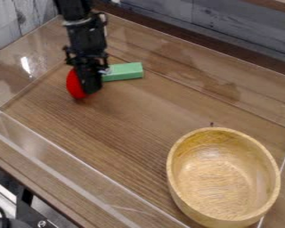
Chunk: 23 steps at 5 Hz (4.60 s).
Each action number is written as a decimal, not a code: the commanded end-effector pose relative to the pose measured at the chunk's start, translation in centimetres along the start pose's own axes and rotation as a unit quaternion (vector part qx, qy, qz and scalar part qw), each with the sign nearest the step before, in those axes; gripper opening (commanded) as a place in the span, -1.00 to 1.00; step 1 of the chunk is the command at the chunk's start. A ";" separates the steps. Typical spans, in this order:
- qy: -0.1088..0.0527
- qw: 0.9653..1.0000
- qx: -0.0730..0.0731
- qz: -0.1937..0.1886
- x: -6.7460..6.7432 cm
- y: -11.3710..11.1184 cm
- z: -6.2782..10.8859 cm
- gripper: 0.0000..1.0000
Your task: Move the red object to the right side of the table
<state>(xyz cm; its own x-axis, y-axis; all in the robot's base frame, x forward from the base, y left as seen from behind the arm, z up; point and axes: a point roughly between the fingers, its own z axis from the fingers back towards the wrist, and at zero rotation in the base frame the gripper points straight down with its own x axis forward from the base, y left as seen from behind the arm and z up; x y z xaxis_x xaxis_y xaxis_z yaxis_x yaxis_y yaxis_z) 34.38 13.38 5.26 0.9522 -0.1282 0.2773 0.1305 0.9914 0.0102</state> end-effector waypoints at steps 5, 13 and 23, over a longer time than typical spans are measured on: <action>-0.056 0.997 0.046 0.013 4.4 1.1 5.1 1.00; 0.001 0.998 0.061 -0.007 -0.5 7.3 -0.5 -1.00; -0.067 0.996 0.022 -0.055 5.5 -4.6 8.1 -1.00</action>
<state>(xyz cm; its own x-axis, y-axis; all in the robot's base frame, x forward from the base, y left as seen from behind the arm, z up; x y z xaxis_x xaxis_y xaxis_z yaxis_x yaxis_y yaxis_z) 36.63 8.45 12.21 0.9113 -0.2247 0.3450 0.2185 0.9742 0.0575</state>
